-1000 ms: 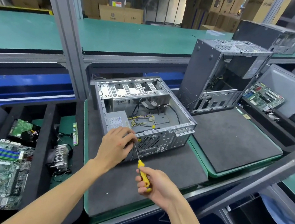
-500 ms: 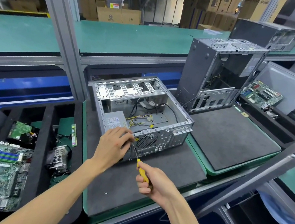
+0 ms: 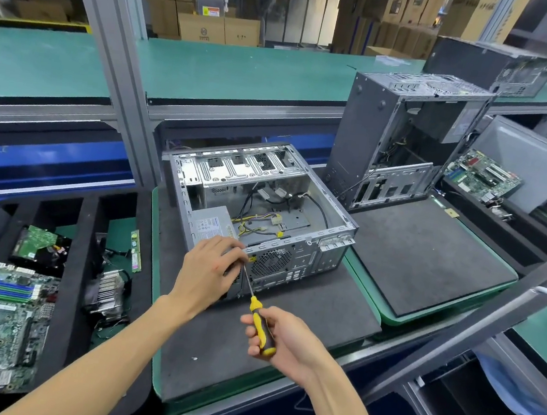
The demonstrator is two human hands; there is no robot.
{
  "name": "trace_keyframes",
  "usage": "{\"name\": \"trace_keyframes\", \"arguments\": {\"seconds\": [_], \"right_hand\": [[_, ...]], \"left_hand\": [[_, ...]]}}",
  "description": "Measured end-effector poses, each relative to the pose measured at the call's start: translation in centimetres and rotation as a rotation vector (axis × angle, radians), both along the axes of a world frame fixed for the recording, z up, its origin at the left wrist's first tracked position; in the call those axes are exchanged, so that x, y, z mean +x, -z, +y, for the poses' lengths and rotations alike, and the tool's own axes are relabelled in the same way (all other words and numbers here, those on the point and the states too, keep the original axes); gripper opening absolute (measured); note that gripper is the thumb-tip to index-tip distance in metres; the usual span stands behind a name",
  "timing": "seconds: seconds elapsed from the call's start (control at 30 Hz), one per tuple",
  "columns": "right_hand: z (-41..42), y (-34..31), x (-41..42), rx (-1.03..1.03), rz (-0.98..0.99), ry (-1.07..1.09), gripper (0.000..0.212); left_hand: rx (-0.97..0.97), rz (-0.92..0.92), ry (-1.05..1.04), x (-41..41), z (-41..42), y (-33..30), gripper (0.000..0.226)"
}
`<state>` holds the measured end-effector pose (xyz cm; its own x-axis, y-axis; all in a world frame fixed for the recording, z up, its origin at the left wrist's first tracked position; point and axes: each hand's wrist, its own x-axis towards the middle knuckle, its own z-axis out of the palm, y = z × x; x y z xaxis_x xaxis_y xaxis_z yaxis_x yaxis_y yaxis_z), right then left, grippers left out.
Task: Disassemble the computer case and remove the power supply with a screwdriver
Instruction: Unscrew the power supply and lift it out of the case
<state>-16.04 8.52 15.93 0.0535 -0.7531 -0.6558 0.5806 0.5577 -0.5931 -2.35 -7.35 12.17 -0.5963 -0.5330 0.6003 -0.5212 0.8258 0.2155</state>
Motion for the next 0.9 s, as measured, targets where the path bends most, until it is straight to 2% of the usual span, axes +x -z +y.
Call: {"name": "trace_keyframes", "arguments": {"seconds": [0.13,0.33,0.47,0.63,0.73,0.87,0.9], "right_hand": [[-0.1,-0.7,-0.1,-0.033,0.056,-0.019,0.01],[0.0,-0.7,0.0,0.0,-0.024,0.001,0.028],[0.1,-1.0,0.2,-0.038,0.018,0.014,0.008],[-0.2,-1.1,-0.1,-0.027,-0.004,-0.014,0.014],[0.0,-0.7,-0.3,0.001,-0.047,-0.004,0.026],[0.0,-0.8,0.1,-0.015,-0.013,-0.019,0.007],[-0.1,-0.8,0.2,-0.024,-0.008,-0.024,0.013]], "left_hand": [[0.007,-0.011,-0.026,-0.2,0.0,0.0,0.022],[-0.012,-0.022,0.008,0.2,-0.1,-0.1,0.021],[-0.002,-0.009,0.0,0.1,0.0,-0.1,0.02],[0.01,-0.02,-0.014,-0.1,0.0,-0.1,0.023],[0.004,-0.036,0.001,0.0,0.0,-0.2,0.02],[-0.011,-0.039,-0.002,0.1,0.1,-0.3,0.018],[-0.006,-0.036,-0.005,0.0,0.2,-0.3,0.019]]}}
